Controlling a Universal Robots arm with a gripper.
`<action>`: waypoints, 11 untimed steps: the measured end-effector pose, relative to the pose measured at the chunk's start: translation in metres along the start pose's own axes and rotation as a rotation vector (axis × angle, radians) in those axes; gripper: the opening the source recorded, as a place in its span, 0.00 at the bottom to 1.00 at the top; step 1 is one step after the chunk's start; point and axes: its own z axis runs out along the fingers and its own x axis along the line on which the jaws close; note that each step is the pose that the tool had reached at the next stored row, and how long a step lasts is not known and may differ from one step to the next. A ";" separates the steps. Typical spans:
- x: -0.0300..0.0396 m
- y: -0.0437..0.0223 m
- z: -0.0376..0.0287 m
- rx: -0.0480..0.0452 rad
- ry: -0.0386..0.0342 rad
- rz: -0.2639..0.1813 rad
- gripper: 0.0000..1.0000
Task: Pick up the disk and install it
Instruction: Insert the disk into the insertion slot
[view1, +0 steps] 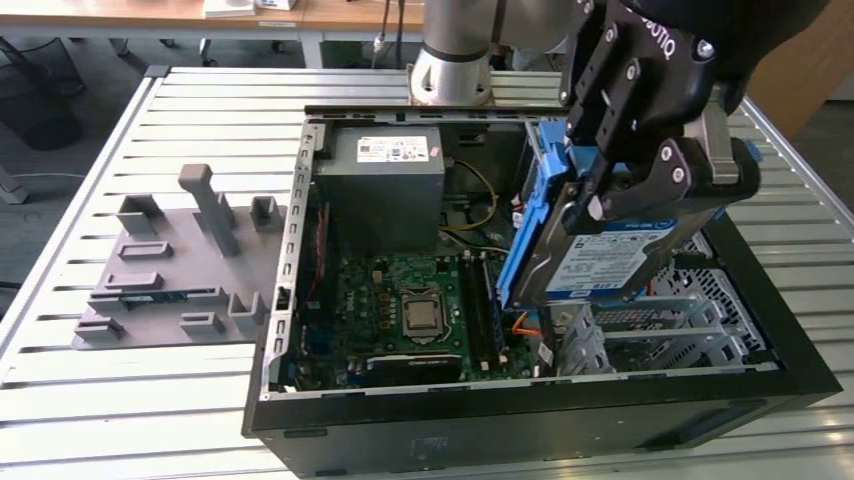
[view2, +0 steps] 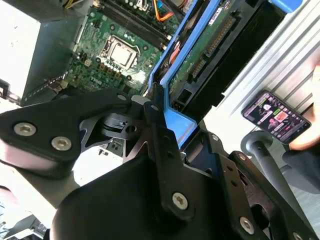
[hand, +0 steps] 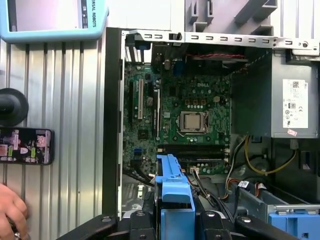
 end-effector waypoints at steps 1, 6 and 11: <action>0.0002 -0.0031 0.0007 0.0000 0.0002 0.000 0.36; 0.0006 -0.0225 0.0044 0.0000 0.0000 0.000 0.36; 0.0007 -0.0288 0.0056 0.0000 0.0005 0.000 0.36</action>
